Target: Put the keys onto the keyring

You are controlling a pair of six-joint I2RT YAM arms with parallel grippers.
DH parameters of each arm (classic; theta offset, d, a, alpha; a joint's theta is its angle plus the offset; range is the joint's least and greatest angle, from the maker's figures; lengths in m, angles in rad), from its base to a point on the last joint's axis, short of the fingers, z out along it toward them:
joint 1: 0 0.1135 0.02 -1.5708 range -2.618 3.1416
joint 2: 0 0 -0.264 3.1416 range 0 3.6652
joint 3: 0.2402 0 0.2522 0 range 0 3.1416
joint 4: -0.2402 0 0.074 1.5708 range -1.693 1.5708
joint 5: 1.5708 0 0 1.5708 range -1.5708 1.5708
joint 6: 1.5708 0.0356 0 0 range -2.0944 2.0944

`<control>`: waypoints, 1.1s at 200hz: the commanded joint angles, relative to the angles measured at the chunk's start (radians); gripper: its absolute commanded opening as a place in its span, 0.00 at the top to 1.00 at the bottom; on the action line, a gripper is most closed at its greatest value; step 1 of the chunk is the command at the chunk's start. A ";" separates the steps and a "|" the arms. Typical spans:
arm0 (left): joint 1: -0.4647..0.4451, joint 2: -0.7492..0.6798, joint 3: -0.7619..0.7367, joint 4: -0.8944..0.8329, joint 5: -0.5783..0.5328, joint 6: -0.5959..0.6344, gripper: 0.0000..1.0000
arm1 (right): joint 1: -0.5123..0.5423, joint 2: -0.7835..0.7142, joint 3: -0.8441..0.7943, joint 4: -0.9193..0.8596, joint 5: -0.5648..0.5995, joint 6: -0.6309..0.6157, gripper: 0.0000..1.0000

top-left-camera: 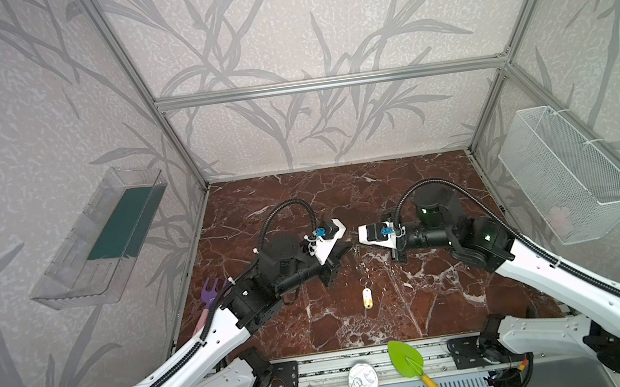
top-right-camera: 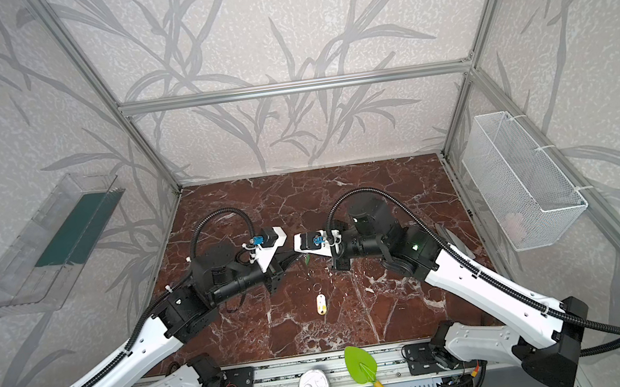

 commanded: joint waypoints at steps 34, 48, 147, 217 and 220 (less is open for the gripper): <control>0.001 -0.039 -0.063 0.238 -0.016 -0.007 1.00 | 0.007 -0.072 -0.143 0.176 0.050 0.222 0.71; 0.001 -0.041 -0.070 0.265 -0.017 -0.021 1.00 | 0.007 -0.082 -0.173 0.195 0.037 0.239 0.69; 0.001 -0.026 -0.065 0.289 0.027 -0.063 1.00 | 0.007 -0.057 -0.170 0.210 0.046 0.238 0.78; 0.001 -0.022 -0.088 0.334 0.022 -0.097 1.00 | 0.007 -0.043 -0.162 0.197 0.019 0.204 0.97; 0.001 -0.021 -0.089 0.338 0.020 -0.099 1.00 | 0.007 -0.043 -0.164 0.196 0.017 0.201 0.97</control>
